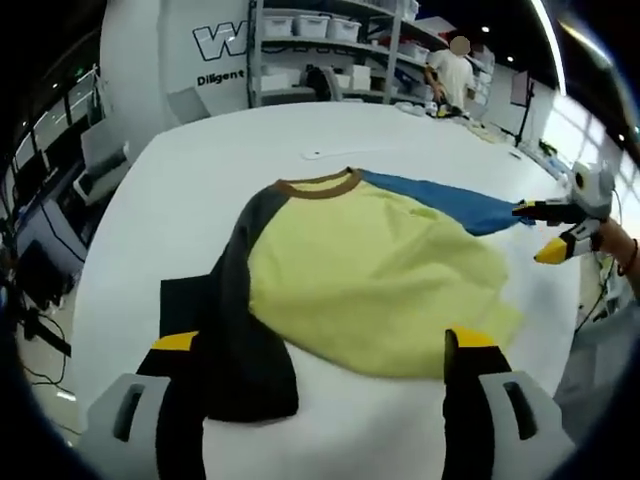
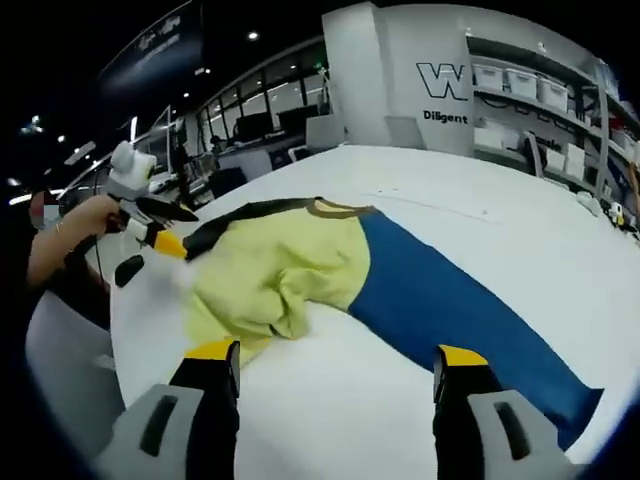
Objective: Fold the garment on the visible template until the final outline fits inside the template.
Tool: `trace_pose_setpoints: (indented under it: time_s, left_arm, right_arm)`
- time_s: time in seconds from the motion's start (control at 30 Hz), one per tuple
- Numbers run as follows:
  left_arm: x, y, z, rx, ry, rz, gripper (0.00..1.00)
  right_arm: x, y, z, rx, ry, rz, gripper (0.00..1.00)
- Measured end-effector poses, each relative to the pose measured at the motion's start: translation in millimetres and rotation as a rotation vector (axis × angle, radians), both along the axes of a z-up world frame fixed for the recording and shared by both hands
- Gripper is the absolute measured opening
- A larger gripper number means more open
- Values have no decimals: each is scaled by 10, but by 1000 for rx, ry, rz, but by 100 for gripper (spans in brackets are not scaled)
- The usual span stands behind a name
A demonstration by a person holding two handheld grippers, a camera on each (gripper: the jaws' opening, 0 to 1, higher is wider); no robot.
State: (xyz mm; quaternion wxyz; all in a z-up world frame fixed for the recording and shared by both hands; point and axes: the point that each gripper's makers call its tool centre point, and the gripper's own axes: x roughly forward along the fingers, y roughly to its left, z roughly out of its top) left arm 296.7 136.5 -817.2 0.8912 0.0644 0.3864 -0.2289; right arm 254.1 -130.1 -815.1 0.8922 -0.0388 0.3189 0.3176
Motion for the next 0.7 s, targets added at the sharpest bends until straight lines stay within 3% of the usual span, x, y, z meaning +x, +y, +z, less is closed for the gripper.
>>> trace_pose_setpoints:
  time_s: [0.27, 0.47, 0.7]
  left_arm:
    - [-122, -100, 15, -24, -9, -19, 99]
    - [-234, -169, 5, -22, 6, -50, 99]
    - [-328, -194, -14, -34, 18, -53, 99]
  right_arm:
    - [-302, 392, -169, -38, 32, 164, 72]
    - [-434, 647, -189, -87, -39, 304, 60]
    - [-483, 838, -148, -95, -92, 388, 52]
